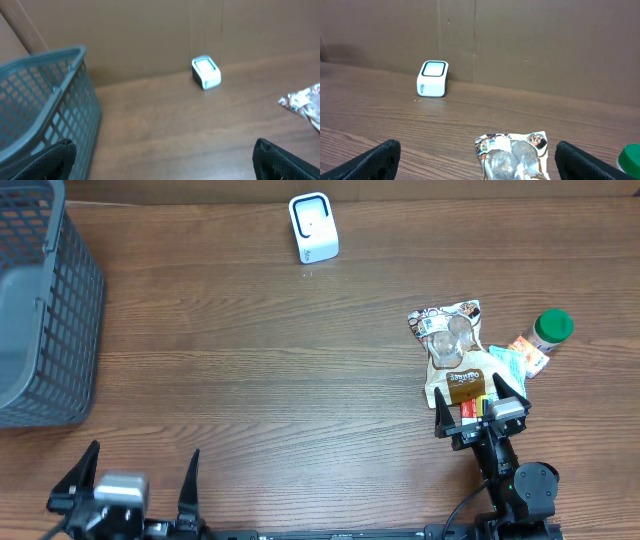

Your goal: Scan the item barcode

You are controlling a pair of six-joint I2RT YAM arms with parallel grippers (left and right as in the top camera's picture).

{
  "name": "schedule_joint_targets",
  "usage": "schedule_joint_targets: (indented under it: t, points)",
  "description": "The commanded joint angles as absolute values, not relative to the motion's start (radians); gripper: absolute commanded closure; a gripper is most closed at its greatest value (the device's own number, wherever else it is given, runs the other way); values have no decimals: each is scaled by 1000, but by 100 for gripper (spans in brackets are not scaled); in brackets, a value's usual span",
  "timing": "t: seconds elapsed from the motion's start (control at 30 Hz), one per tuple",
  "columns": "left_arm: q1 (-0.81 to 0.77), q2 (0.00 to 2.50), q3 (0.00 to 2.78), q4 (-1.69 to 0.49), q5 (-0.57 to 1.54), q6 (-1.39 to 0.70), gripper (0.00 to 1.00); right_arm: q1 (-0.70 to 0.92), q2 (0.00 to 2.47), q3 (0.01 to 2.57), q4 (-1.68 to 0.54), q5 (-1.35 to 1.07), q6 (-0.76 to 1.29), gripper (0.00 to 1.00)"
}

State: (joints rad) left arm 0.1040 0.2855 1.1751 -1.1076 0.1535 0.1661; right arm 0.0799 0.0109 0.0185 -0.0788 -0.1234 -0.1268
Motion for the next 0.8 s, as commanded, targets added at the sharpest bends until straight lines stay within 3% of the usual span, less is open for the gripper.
schedule_joint_targets:
  t: [0.0, 0.2, 0.5, 0.77]
  points:
    - [86, 211, 1092, -1038, 152, 186, 0, 79, 3, 8, -73, -125, -129, 0]
    - [83, 76, 864, -683, 223, 181, 0, 79, 3, 8, -73, -125, -129, 0]
    - [64, 4, 530, 64, 311, 171, 0, 79, 3, 8, -73, -125, -129, 0]
    - [57, 4, 300, 297, 243, 83, 0, 79, 3, 8, -73, -125, -129, 0]
